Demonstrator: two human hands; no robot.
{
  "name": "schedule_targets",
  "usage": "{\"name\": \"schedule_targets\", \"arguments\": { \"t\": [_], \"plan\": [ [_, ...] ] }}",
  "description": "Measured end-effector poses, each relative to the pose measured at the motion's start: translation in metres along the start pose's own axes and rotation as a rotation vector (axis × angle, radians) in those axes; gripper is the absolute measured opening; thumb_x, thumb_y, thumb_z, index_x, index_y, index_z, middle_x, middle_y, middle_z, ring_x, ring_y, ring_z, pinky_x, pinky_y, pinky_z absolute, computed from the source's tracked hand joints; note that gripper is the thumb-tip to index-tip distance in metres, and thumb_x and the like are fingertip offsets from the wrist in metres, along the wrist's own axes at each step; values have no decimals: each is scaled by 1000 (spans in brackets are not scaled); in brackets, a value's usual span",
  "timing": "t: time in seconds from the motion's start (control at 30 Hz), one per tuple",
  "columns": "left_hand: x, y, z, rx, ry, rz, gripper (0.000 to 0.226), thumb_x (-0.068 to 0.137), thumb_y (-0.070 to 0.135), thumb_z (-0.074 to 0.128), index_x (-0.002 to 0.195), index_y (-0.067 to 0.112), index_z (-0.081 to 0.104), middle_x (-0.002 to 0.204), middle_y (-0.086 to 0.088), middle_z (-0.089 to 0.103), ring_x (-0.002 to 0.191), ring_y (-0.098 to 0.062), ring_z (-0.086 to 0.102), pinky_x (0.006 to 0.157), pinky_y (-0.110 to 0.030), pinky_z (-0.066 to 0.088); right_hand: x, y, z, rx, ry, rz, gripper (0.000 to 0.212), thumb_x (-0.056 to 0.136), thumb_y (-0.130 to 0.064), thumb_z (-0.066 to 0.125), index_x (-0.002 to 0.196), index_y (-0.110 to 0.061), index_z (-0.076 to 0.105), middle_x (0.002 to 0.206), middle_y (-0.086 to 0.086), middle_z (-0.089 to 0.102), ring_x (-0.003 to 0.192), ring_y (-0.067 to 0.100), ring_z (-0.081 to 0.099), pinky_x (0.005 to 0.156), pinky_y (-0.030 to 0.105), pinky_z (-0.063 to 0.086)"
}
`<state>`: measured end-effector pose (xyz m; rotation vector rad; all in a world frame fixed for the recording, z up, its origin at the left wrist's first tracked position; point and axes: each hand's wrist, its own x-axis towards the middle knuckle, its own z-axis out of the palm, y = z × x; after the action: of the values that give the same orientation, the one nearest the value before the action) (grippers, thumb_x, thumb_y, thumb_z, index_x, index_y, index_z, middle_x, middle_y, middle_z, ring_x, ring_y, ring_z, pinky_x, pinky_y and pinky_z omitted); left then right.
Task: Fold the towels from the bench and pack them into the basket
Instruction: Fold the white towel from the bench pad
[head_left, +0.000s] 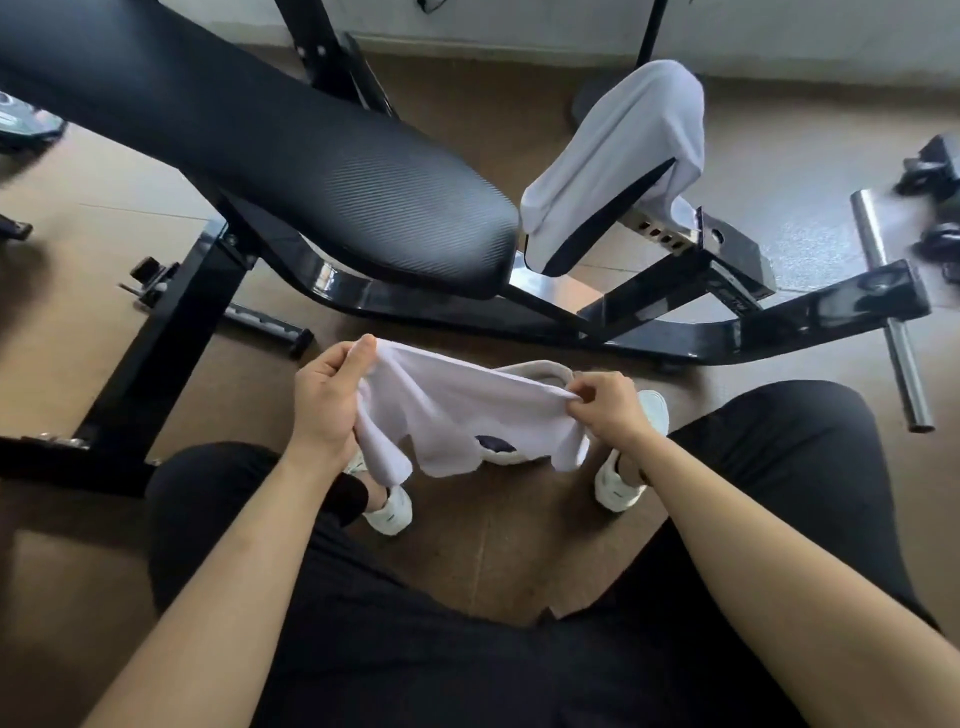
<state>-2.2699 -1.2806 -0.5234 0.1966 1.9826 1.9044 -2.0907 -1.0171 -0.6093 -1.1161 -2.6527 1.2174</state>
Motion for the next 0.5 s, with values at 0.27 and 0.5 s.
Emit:
{"name": "schedule_targets", "arguments": {
  "t": [0.27,0.5],
  "plan": [
    [4,-53,-17,164,48,-196,15,96,28,69,84,27,78,95,0,75,99,-22,69,97,-44,57,-18,26,-7,121,7,42,6,89,-29,76,84,-28,74,81,-8,69,79,12,62,64,27,49],
    [-19,-61,10,192,-62,-180,17,99,18,65,114,23,72,117,0,72,114,-17,66,95,-30,55,-42,-11,-8,227,37,0,10,93,-35,71,83,-38,71,82,-10,70,79,11,66,67,30,56]
  ]
}}
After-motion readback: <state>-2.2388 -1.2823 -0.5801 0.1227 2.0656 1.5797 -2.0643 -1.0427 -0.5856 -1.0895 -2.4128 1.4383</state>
